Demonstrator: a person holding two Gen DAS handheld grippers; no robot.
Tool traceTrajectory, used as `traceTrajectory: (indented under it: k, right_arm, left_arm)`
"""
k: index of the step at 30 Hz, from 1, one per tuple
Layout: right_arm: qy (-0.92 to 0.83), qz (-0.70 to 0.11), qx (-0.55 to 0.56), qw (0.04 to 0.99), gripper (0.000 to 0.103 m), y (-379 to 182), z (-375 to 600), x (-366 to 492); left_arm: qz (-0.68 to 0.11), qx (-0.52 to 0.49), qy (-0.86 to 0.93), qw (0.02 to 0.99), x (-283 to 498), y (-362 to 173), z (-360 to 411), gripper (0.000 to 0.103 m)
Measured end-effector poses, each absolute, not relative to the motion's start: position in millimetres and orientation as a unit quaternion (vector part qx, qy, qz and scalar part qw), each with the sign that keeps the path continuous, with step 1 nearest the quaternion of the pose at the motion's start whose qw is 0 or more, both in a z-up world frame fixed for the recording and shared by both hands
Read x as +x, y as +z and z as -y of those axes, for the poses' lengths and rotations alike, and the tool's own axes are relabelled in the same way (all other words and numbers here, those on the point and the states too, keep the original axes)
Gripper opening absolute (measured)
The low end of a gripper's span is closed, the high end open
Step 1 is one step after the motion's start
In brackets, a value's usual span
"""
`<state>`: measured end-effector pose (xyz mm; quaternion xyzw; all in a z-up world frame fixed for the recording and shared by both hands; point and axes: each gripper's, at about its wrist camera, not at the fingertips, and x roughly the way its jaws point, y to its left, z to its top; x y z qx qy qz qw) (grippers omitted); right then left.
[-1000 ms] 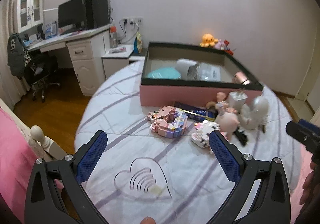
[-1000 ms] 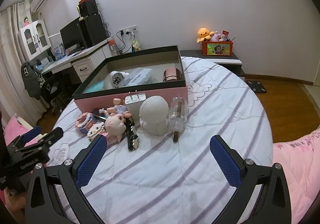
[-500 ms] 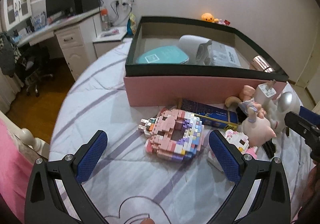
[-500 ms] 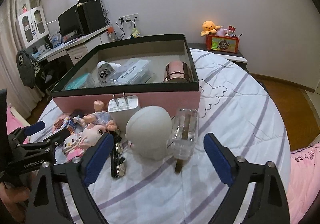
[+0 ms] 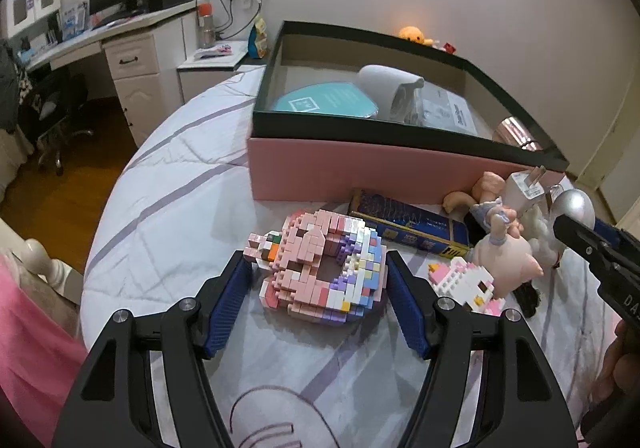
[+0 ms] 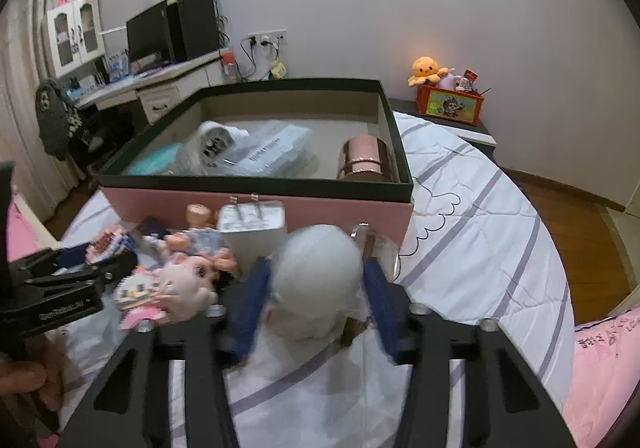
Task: Organize rigid objects
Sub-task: 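Grasp the pink pixel-block figure with left tool while right tool grasps white lamp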
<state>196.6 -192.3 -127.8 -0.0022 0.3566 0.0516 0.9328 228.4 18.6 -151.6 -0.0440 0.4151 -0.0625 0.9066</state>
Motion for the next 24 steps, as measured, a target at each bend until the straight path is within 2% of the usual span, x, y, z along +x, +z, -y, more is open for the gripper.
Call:
traceTrajectory:
  k: [16,24]
  right_arm:
    - [0.073,-0.376,-0.002,0.924,0.045,-143,182,204]
    - [0.089,-0.348,0.031,0.933,0.045,-114,197,179]
  left_arm:
    - [-0.409,-0.053,-0.063,0.909,211,-148,-23,0.069]
    - [-0.385,-0.052,-0.067,0.919,193,-126,-23,0.069]
